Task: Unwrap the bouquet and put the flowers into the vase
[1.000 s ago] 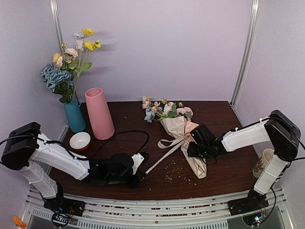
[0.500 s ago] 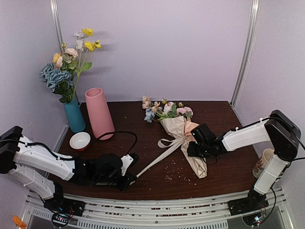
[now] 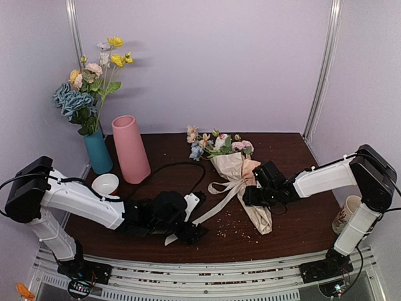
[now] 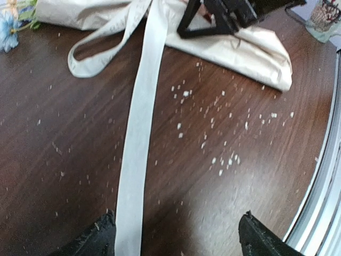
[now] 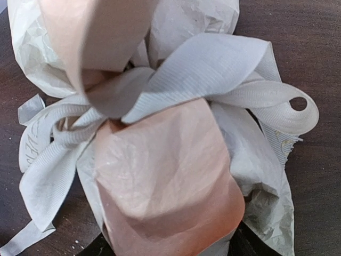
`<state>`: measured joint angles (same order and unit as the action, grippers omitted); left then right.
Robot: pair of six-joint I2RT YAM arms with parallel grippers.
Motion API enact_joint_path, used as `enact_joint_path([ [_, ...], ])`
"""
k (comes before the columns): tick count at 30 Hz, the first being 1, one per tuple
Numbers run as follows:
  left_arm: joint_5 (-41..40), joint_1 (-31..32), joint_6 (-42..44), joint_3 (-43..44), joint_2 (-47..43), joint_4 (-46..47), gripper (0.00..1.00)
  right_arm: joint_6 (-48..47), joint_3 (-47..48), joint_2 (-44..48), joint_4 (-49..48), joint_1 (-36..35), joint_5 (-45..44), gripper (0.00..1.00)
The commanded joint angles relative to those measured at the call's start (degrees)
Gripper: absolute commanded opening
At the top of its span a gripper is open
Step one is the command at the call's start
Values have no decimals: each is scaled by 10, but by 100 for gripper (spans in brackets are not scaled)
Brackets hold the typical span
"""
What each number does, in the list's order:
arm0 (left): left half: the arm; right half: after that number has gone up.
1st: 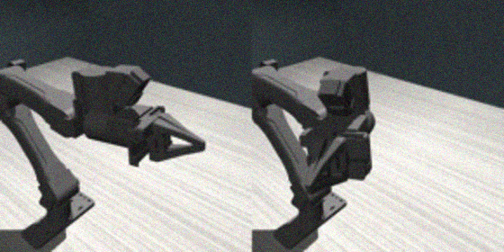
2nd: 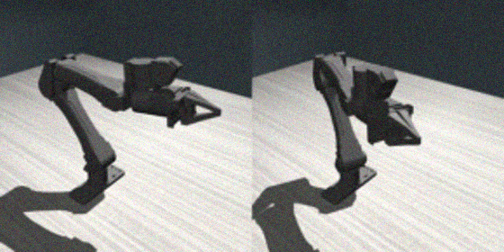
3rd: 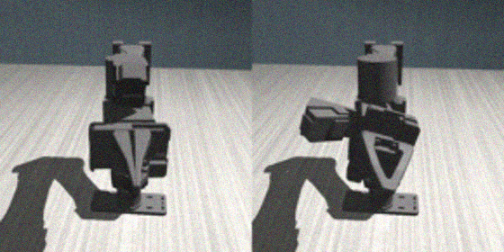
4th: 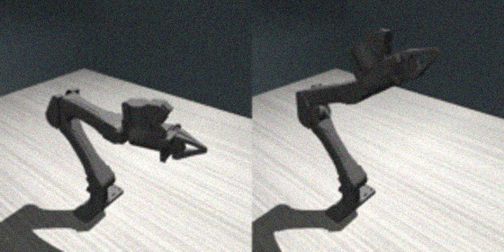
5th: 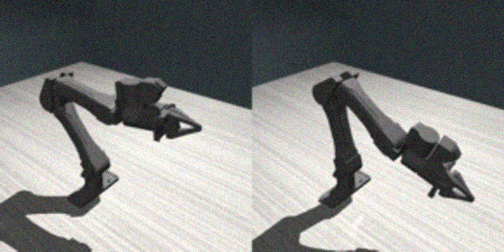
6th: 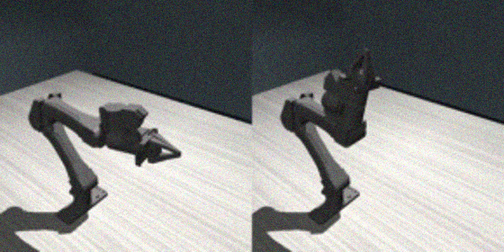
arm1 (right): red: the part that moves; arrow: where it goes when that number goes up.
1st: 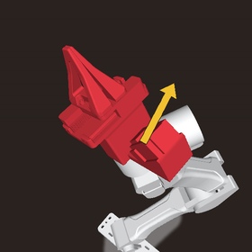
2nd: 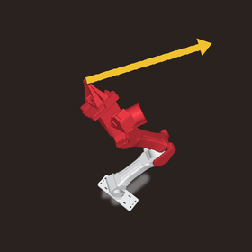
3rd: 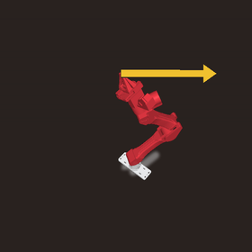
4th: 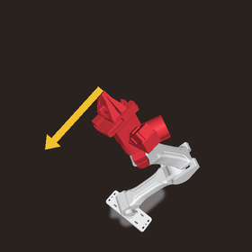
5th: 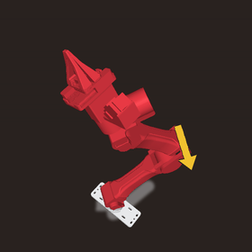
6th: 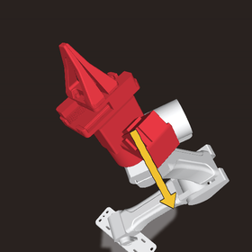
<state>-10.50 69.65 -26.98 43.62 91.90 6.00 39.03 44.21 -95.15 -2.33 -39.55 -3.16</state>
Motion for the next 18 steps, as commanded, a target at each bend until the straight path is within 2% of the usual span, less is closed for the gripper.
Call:
enact_joint_path([
  [1, -16, -18, 52, 75, 55, 26, 83, -4, -22, 11, 37, 1, 26, 61],
  [6, 37, -66, 77, 164, 164, 78, 77, -4, -29, 18, 34, 1, 29, 62],
  [12, 86, -88, 89, 239, 259, 112, 72, 3, -36, 28, 32, 1, 32, 63],
  [18, 102, -106, 93, 267, 304, 147, 64, 8, -47, 34, 28, 0, 32, 63],
])
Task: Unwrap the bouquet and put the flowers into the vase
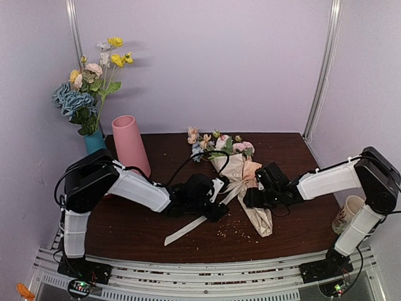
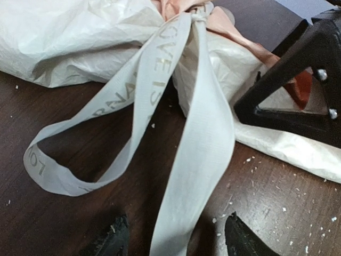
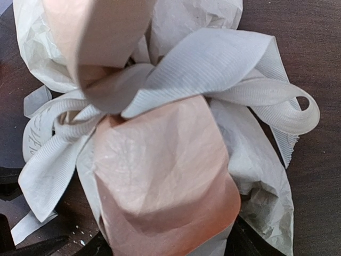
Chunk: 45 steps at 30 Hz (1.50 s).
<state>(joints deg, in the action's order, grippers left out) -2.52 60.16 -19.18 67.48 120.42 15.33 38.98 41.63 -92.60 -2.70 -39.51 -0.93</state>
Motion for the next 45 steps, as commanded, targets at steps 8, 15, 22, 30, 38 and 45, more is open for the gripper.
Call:
enact_joint_path([
  [8, 20, -13, 35, 58, 56, 70, 31, 14, -26, 11, 27, 0, 13, 63],
  [15, 15, -12, 34, 8, 13, 85, 0, 23, -20, 6, 42, -1, -9, 63],
  [22, -12, -12, 9, -104, -84, 83, 0, 41, -18, -8, 53, 0, -32, 61],
  [30, -70, -12, -24, -184, -201, 16, 0, 47, -11, -18, 65, 0, -50, 59],
  [38, -92, -13, -39, -245, -323, -55, 0, 52, -5, -29, 73, 3, -61, 58],
  [45, -104, -13, -81, -273, -418, -129, 0, 53, 5, -34, 81, 5, -62, 57],
])
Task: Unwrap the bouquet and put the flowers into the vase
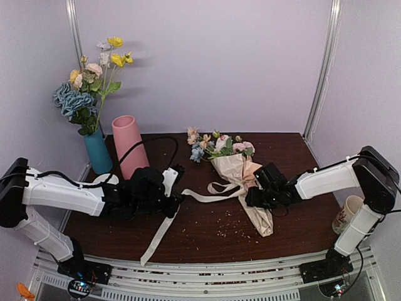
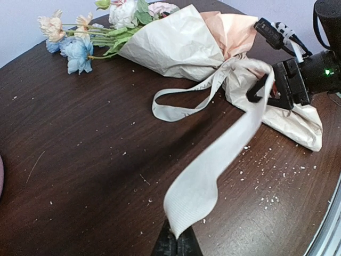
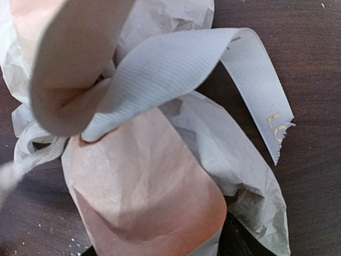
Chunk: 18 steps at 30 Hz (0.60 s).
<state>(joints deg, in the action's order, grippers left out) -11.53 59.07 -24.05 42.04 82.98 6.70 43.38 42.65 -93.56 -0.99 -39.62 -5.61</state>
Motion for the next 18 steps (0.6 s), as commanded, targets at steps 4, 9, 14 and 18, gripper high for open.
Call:
enact_joint_path([
  [4, -26, -2, -53, -38, -82, -65, 0, 6, -1, -26, 67, 5, -11, 57],
  [9, -35, -2, -64, -60, -96, -67, 0, -15, 1, -22, 54, 5, 35, 59],
  [14, -17, -1, -67, -49, -64, -55, 39, -29, 19, -27, 82, 5, 100, 67],
  [18, 15, 0, -58, -25, -25, -24, 59, -2, 34, -26, 82, -8, 168, 74],
])
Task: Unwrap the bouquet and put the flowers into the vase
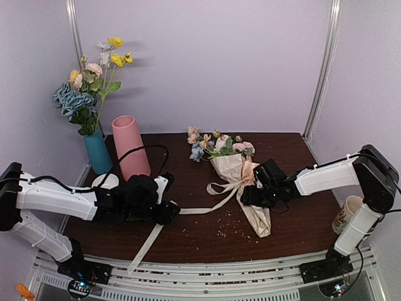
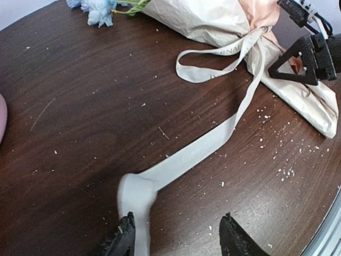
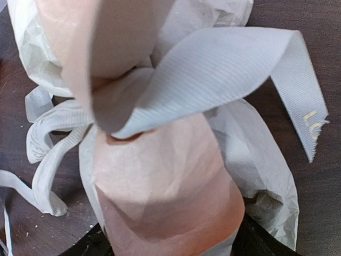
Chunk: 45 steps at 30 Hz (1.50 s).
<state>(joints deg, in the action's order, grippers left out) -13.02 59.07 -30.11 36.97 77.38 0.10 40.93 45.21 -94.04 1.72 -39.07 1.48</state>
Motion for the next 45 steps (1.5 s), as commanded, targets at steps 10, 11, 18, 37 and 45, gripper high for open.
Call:
enact_joint_path([
  [10, 23, 0, 18, 92, 83, 24, 66, 35, 87, -22, 52, -82, 184, 91],
  [11, 22, 0, 21, 94, 82, 21, 66, 19, 90, -17, 61, -82, 182, 93],
  [18, 45, 2, 33, 105, 70, 14, 65, -95, 100, 46, 117, -82, 189, 100],
  [37, 129, 72, 36, 364, 333, 48, 39, -151, -50, 146, 12, 4, -48, 95],
  [45, 104, 69, 23, 365, 388, 36, 35, -172, -36, 69, -40, 10, 7, 95],
])
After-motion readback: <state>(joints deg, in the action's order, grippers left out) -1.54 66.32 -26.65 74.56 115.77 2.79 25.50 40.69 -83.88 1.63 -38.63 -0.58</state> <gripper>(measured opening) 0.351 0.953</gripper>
